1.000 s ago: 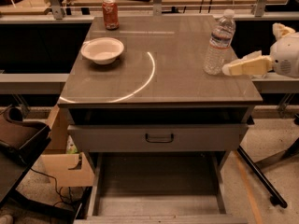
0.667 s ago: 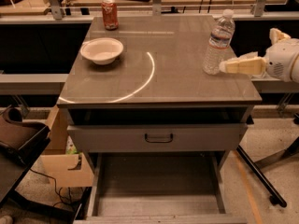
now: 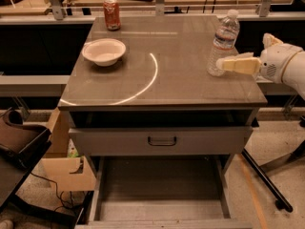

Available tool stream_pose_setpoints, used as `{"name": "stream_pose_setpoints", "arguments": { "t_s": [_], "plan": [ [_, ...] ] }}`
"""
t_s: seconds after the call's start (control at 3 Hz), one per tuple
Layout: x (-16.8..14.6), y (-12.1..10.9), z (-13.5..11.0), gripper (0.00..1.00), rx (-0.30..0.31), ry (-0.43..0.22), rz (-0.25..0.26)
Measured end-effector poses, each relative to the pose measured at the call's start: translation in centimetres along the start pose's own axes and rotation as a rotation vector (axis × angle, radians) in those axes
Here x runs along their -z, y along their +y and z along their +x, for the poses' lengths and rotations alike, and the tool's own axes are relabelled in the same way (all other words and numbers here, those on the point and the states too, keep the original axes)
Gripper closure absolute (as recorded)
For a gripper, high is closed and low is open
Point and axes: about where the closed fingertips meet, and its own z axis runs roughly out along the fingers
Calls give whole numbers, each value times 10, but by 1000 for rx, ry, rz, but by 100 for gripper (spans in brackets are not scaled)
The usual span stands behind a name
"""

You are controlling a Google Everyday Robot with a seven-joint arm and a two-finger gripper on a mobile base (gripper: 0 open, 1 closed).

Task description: Move water bottle near coke can

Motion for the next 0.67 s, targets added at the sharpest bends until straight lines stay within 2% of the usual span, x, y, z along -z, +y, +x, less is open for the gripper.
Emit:
{"name": "stream_pose_setpoints", "arguments": {
  "t_s": [0.33, 0.67],
  "plan": [
    [-17, 0, 5, 0, -40, -18, -26],
    [-26, -1, 3, 0, -55, -32, -41]
  ]
}}
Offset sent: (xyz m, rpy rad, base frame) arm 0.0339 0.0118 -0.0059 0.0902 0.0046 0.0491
